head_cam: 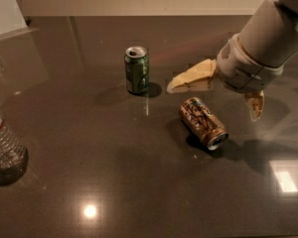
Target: Place orange can upright
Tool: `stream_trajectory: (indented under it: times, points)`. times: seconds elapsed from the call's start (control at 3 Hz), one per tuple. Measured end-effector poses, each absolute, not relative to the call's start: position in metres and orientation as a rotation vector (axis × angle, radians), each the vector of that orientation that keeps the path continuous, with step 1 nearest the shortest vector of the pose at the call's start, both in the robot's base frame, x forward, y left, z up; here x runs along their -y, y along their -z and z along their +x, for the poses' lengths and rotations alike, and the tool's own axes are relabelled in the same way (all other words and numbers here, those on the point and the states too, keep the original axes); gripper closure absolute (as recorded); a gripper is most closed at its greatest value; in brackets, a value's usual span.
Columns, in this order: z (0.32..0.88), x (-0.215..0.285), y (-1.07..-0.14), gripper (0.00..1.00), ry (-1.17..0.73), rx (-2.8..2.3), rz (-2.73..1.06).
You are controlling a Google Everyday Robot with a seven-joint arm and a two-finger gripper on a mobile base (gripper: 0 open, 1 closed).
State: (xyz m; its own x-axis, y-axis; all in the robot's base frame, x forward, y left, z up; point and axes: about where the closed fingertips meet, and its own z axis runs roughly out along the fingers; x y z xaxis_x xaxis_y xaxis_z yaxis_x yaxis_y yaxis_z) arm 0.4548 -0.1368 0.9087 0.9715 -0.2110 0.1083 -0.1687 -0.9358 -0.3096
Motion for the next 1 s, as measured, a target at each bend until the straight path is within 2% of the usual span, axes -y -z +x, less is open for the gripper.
stream_trajectory:
  times: [0.67,1.0]
  points:
    - [0.463,0.146,-0.886,0.0,0.255,0.24,-2.964]
    - [0.459,0.144,-0.876,0.0,0.213,0.356,-2.984]
